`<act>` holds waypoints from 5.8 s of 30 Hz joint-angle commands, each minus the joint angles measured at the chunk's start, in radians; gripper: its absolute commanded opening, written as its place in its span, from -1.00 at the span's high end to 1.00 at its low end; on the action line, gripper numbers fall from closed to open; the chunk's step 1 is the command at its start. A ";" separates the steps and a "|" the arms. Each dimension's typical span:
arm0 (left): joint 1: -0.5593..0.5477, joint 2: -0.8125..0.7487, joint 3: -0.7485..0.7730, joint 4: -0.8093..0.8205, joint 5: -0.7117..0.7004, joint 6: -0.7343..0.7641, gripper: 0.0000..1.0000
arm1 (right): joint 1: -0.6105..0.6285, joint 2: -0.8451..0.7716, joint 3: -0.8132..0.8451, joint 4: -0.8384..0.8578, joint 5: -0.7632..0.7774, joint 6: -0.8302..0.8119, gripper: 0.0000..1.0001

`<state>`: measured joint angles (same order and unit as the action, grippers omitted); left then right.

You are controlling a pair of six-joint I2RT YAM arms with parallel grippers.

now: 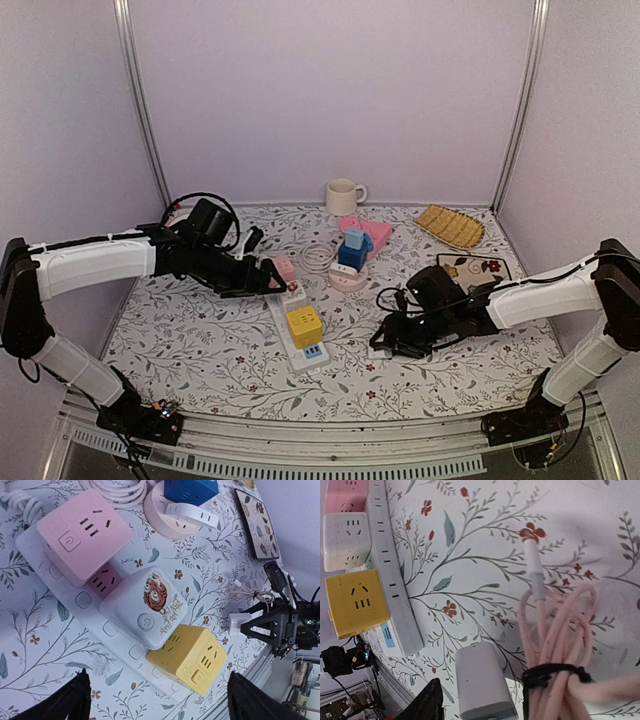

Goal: Pull the plug off the socket

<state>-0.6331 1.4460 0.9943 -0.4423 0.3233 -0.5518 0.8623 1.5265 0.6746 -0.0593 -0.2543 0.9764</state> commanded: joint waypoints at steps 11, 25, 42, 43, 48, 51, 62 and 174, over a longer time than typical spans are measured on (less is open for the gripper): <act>0.038 -0.043 0.008 -0.021 0.000 0.027 -0.90 | -0.001 -0.173 0.176 -0.585 0.194 -0.053 -0.61; 0.068 -0.032 -0.024 0.013 0.035 -0.019 -0.90 | 0.216 0.256 0.848 -0.804 0.403 -0.228 -0.81; 0.064 0.083 -0.048 0.131 0.046 -0.076 -0.89 | 0.299 0.655 1.242 -0.852 0.420 -0.295 -0.78; 0.064 0.096 -0.045 0.142 0.047 -0.081 -0.89 | 0.302 0.662 1.250 -0.857 0.424 -0.297 -0.78; 0.064 0.153 -0.010 0.160 0.039 -0.087 -0.89 | 0.313 0.686 1.257 -0.871 0.440 -0.289 -0.74; 0.064 0.181 0.007 0.154 0.026 -0.081 -0.89 | 0.317 0.693 1.260 -0.880 0.457 -0.288 -0.68; 0.056 0.219 -0.018 0.116 -0.045 -0.084 -0.89 | 0.324 0.726 1.328 -0.924 0.492 -0.315 -0.14; 0.044 0.062 0.131 -0.061 -0.075 -0.013 -0.89 | -0.122 0.041 0.493 -0.529 0.267 -0.270 -0.65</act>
<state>-0.6064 1.4994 1.1286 -0.5182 0.2283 -0.5682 0.6765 1.5311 1.0183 -0.4870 -0.0883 0.7761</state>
